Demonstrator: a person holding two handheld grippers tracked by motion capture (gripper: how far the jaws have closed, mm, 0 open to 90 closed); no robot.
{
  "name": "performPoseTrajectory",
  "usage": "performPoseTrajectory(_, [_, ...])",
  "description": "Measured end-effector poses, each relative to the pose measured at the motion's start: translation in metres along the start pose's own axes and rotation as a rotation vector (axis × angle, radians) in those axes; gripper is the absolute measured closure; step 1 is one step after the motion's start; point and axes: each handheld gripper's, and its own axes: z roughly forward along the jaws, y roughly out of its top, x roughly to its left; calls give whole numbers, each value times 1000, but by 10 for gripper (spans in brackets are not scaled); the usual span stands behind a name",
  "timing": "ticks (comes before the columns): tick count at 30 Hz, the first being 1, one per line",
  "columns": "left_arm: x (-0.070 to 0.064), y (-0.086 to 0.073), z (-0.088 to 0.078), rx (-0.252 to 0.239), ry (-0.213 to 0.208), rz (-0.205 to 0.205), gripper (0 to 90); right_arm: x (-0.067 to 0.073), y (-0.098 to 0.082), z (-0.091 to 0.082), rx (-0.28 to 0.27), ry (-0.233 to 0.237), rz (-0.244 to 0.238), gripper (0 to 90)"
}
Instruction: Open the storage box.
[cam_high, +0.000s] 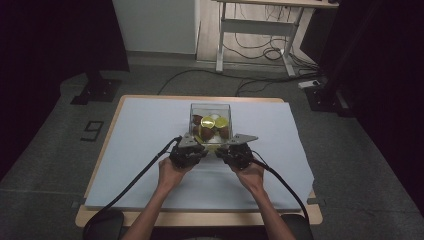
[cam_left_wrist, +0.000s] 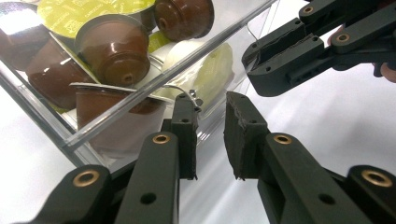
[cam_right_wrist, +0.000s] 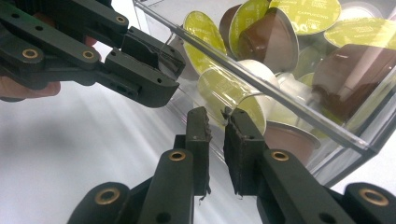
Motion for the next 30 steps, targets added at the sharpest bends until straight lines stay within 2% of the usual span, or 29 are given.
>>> performPoseTrajectory(13, [-8,-4,-5,2,-10,9,749,4,-6,-6,-12,21,7,792])
performPoseTrajectory(20, [-14,-9,-10,-7,-31,-4,752,10,-11,-12,-23,40,29,791])
performPoseTrajectory(30, [-21,-12,-15,0,-43,-10,756,18,-16,-17,-27,44,44,791])
